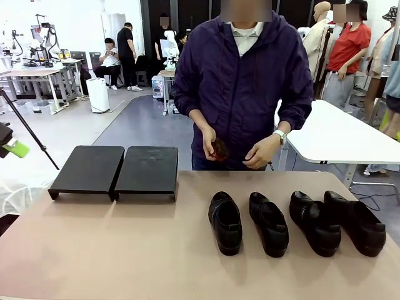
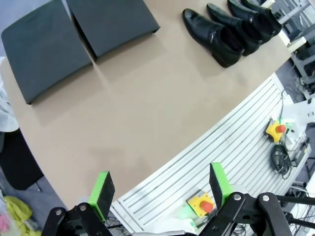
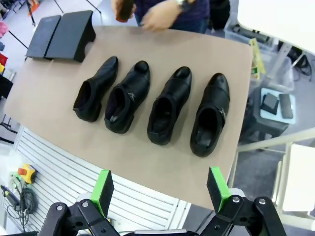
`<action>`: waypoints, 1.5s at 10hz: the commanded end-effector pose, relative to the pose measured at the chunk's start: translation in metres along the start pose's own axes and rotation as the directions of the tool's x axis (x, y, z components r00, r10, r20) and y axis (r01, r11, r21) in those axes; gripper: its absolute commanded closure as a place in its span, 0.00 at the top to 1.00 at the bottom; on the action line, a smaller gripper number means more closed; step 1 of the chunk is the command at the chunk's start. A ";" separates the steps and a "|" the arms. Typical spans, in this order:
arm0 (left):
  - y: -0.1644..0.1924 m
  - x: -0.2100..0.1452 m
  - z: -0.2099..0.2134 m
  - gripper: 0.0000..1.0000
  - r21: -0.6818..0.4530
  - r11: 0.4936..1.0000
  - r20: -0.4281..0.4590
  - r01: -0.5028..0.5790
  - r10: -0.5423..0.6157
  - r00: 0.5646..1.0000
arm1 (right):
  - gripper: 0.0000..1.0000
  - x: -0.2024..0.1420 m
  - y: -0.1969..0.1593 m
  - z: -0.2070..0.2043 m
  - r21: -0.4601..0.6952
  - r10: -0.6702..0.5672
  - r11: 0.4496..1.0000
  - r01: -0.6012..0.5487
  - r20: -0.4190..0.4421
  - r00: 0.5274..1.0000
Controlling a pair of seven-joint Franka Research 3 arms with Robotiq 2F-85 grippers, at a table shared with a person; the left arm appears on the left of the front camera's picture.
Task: Organize the shoes by placing them on the stand.
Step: Pick up one Shoe and place it in the middle of the table.
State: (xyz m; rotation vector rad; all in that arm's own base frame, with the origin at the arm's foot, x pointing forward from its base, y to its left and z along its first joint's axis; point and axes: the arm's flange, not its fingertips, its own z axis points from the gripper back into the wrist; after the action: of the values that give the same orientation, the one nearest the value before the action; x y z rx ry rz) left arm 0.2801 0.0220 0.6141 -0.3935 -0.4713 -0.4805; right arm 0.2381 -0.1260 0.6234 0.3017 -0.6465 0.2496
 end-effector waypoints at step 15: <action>0.002 0.001 0.002 1.00 -0.006 1.000 -0.005 0.009 -0.009 1.000 | 1.00 0.043 0.039 -0.083 -0.183 -0.018 0.983 -0.028 -0.243 0.970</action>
State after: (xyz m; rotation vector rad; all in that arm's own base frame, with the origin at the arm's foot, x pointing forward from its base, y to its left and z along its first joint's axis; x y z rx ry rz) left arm 0.2804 0.0223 0.6142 -0.3933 -0.4708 -0.4796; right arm 0.3019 -0.0481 0.5865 0.1001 -0.4285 0.2511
